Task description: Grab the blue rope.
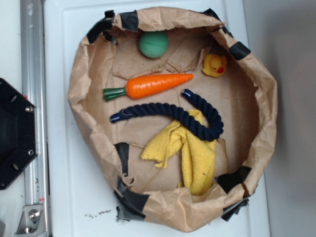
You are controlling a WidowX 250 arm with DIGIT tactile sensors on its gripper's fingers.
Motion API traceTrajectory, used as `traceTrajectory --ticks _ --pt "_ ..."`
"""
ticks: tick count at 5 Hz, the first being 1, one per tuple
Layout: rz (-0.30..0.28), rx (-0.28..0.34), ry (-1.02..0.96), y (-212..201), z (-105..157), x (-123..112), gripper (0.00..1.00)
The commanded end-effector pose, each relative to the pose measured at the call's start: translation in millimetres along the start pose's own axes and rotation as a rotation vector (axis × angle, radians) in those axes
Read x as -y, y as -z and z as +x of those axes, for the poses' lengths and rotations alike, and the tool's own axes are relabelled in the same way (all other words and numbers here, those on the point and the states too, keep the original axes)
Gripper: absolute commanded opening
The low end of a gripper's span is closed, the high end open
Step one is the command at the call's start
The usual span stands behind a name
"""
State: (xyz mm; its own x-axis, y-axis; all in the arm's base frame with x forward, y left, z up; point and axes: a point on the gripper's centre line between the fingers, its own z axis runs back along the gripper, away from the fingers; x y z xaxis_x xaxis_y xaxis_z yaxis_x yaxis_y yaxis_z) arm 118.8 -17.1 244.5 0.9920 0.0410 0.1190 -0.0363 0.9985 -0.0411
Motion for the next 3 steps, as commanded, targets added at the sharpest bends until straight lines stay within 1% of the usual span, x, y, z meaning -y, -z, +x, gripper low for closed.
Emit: traceTrajectory --ticks 1,2,3 --pt "0.0 0.0 0.0 0 0 0 1.0" --pt "-0.01 0.007 0.162 43 45 -8 1.0" --pt "-0.042 0.013 0.313 88 91 -6 1.0"
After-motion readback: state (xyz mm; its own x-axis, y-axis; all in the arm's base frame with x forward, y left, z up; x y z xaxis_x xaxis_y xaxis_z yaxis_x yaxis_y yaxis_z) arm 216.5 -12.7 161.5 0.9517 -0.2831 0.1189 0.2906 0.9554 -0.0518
